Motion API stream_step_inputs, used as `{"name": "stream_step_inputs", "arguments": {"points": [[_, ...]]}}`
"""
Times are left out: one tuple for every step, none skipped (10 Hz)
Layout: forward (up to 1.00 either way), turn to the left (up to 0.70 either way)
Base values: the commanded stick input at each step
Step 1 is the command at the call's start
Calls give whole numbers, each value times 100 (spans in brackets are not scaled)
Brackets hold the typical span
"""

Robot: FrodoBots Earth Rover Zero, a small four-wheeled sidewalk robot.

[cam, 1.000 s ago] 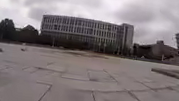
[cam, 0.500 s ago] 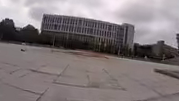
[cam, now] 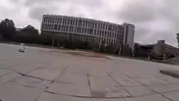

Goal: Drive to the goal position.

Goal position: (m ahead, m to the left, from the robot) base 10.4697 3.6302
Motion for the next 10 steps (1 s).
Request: {"name": "stream_step_inputs", "arguments": {"points": [[70,0],[70,0],[70,0],[70,0],[70,0],[70,0],[70,0],[70,0],[70,0],[70,0]]}}
